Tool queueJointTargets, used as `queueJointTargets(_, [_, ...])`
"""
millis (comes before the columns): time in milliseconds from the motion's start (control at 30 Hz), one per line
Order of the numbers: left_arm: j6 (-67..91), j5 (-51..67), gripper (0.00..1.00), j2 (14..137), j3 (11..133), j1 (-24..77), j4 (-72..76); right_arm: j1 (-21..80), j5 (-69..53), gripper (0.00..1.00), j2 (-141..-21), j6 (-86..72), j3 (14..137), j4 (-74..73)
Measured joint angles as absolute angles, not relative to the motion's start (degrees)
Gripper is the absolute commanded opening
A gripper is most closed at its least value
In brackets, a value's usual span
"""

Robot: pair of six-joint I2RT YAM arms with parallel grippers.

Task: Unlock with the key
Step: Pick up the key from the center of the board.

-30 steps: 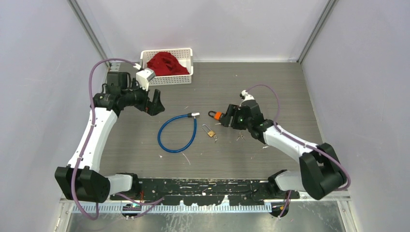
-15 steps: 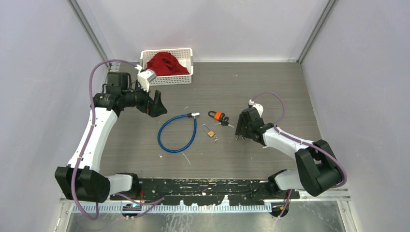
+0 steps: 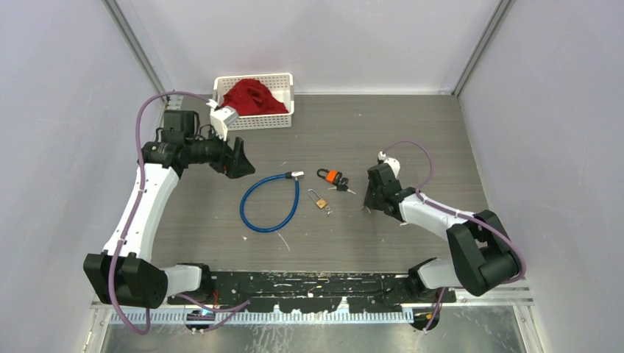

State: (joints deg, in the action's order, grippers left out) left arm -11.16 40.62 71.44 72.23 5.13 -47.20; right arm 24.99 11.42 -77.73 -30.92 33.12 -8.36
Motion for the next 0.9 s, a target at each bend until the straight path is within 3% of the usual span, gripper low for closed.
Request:
queueJointTargets(167, [-11.1,41.7,0.96,71.4,72.2,5.1,-48.4,24.9,8.4,0.01,-77.6,-31.7,33.5,-7.3])
queueJointTargets(267, [-11.2,42.2,0.99,71.5,72.2,5.1,-49.1,24.9,4.6,0.01,-77.6,-32.1,33.9,-7.9])
queueJointTargets(467, [-10.8,45.5,0.99,71.5,72.2,5.1,-50.5,24.9,-4.1,0.01,-75.2,-32.3,36.8,-11.0])
queueJointTargets(733, [-8.2,53.4,0.89,71.6,68.5,6.2,-49.8,25.8,-17.6,0.01,-69.5,-35.2,43.3,-11.0])
queueJointTargets(900, [-6.4,56.2,0.88,71.5,66.9,11.3,-49.1,29.5,-23.0,0.01,-68.5,-39.2,47.0,-8.6])
